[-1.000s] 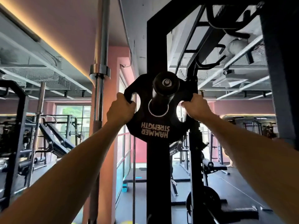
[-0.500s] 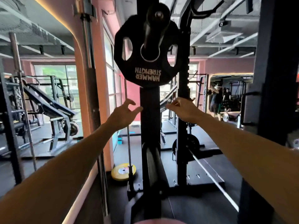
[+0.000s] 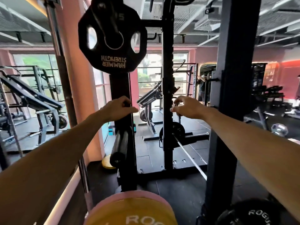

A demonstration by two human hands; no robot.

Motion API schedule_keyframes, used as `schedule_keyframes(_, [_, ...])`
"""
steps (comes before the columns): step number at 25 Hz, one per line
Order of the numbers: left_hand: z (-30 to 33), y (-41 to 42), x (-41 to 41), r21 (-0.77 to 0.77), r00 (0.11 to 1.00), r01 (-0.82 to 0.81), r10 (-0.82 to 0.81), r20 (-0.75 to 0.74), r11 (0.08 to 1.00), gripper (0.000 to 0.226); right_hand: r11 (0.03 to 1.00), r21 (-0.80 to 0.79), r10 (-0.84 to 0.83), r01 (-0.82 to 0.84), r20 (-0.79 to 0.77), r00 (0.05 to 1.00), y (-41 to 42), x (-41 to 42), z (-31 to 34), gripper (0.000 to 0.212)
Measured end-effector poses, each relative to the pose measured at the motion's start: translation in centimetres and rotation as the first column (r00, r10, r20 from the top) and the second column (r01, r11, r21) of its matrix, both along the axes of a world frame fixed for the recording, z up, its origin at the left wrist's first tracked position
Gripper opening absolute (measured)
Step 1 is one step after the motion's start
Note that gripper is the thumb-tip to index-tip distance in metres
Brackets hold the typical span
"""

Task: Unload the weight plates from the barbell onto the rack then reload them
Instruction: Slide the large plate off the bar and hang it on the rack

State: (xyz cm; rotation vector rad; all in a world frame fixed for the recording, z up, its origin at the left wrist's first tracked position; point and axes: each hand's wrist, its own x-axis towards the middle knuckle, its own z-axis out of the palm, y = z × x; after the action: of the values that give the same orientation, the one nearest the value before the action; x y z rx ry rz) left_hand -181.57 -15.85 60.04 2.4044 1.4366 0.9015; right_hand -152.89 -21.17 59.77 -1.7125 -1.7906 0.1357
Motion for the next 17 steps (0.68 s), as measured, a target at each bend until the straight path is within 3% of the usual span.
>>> schedule_keyframes(7, [-1.3,-9.2,9.9,-0.069,0.991,-0.065,0.073,0.116,0.995,0.048,0.996,-0.048,0.072,-0.069,0.064,0.995,-7.3,11.3,-0.3,0.027])
schedule_keyframes(13, [-1.1,-17.3,14.3,-0.089,0.984,-0.113,0.124,0.130,0.990,0.051,0.992,-0.045,0.125,-0.121,0.088,0.988,-13.6,16.8,0.4,0.038])
schedule_keyframes(17, [-1.0,-23.0,15.4,-0.059,0.981,-0.147,0.153,0.118,0.987,0.054,0.993,-0.013,0.121,-0.120,0.093,0.988,-18.2,18.2,0.8,0.035])
